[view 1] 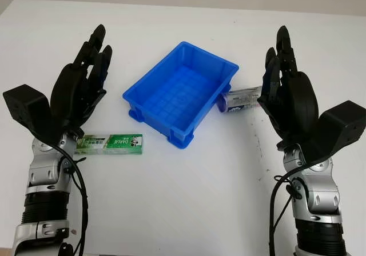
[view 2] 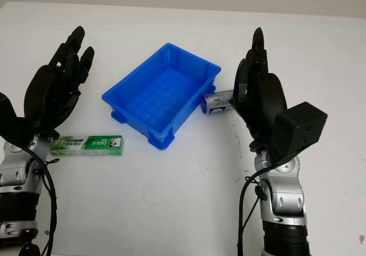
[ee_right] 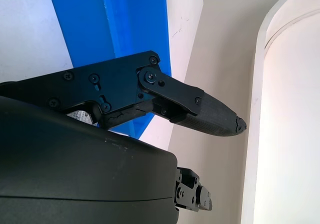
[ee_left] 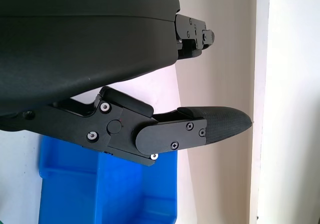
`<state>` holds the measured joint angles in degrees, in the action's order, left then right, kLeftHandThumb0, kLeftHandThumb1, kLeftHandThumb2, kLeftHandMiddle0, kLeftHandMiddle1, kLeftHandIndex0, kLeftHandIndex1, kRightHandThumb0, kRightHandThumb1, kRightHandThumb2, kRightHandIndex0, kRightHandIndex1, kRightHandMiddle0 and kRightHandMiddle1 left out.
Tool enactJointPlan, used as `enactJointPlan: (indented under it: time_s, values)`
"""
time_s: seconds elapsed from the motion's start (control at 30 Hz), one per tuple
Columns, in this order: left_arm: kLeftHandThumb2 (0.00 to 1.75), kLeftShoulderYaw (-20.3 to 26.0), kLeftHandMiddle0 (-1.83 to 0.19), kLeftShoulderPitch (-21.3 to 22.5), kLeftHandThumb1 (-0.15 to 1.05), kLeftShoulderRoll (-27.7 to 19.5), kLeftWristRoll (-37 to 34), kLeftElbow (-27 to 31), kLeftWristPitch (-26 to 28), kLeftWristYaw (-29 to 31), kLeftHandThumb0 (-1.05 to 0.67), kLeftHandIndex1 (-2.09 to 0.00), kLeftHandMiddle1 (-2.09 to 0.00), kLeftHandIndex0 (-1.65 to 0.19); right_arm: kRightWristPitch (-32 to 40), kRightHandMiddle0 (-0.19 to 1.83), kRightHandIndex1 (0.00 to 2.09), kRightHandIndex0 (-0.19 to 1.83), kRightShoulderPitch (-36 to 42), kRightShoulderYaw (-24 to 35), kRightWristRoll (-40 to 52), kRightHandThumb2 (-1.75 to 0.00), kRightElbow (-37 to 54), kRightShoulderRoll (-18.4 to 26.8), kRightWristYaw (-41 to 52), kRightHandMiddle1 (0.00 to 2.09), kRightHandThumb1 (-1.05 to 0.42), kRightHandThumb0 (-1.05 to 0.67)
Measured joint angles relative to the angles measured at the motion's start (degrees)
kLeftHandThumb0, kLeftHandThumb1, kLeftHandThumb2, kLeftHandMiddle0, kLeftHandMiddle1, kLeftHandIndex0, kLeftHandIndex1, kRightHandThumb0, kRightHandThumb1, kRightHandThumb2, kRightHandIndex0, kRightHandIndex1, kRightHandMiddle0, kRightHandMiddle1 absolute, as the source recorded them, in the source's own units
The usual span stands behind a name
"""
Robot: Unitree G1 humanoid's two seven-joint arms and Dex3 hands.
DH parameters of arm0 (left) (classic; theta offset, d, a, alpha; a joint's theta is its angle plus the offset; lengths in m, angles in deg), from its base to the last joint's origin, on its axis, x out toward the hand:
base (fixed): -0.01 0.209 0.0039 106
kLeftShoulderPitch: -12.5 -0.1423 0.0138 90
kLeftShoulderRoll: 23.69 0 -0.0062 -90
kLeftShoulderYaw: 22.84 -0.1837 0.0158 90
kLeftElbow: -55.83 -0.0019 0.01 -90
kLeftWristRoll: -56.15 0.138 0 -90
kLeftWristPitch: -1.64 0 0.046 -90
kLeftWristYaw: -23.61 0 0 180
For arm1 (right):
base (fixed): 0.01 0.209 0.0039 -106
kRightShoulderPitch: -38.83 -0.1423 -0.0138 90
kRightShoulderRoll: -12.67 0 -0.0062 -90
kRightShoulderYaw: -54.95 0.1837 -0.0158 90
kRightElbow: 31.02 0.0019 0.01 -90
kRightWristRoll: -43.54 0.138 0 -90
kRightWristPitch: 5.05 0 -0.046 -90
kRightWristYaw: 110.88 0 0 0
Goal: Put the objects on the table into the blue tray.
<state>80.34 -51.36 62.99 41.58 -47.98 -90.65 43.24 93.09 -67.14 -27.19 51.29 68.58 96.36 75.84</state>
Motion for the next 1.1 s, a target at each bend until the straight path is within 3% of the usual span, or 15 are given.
enactJointPlan:
  time_s: [0.27,0.47,0.5,0.53,0.57,0.63,0.7,0.87,1.1]
  values:
    - [0.55,-0.1,0.04,-0.1,1.05,0.5,0.0,-0.7,-0.6,0.5,-0.73,-0.04,-0.05,0.02,0.0,-0.19,0.00,-0.19,0.0,0.3,0.7,-0.76,0.2,0.4,0.8,0.00,-1.05,-0.71]
    - [0.56,-0.8,0.06,0.1,1.05,1.3,0.0,-2.3,-1.5,0.6,-0.72,-0.03,-0.05,0.05,-0.1,-0.03,0.08,-0.04,-1.2,3.5,-1.0,-0.37,0.4,3.7,-0.5,0.09,-1.05,-0.65]
    - [0.57,-0.9,0.06,0.1,1.05,1.4,0.0,-2.4,-1.7,0.6,-0.72,-0.04,-0.05,0.05,-0.1,0.03,0.12,0.04,-1.4,3.9,-2.5,-0.25,0.6,5.0,-0.7,0.20,-1.04,-0.64]
    - [0.58,-0.9,0.06,0.1,1.05,1.6,0.0,-2.5,-1.9,0.5,-0.72,-0.04,-0.05,0.06,0.3,-0.01,0.19,0.17,-1.8,4.1,-4.5,-0.13,1.0,7.0,-0.6,0.55,-0.97,-0.58]
    - [0.58,-1.0,0.06,0.1,1.05,1.7,0.0,-2.6,-2.1,0.5,-0.72,-0.04,-0.05,0.06,1.2,-0.02,0.24,0.24,-2.4,4.2,-6.9,-0.08,1.5,9.6,-0.3,0.72,-0.92,-0.57]
    - [0.59,-1.0,0.07,0.2,1.05,1.7,0.0,-2.9,-2.6,0.5,-0.71,-0.03,-0.05,0.07,2.4,0.01,0.30,0.34,-4.4,4.3,-11.8,-0.04,1.7,16.1,1.0,0.86,-0.84,-0.51]
    - [0.59,-1.0,0.08,0.3,1.05,1.8,0.0,-3.5,-3.1,0.6,-0.72,-0.03,-0.05,0.08,2.4,0.14,0.31,0.40,-6.3,4.0,-16.6,-0.05,1.7,20.7,1.6,0.74,-0.78,-0.54]
    - [0.58,-1.0,0.08,0.9,1.05,1.9,-0.2,-4.7,-4.1,1.2,-0.73,-0.04,-0.05,0.08,-1.3,0.25,0.21,0.38,-8.3,-0.2,-27.0,-0.06,-2.8,29.6,4.2,0.45,-0.75,-0.62]
    - [0.59,-1.0,0.08,1.5,1.05,1.9,-0.4,-5.8,-5.0,2.0,-0.72,-0.05,-0.05,0.08,-2.3,0.20,0.08,0.25,-10.3,-6.5,-35.5,-0.08,-5.5,35.2,12.0,0.19,-0.86,-0.72]
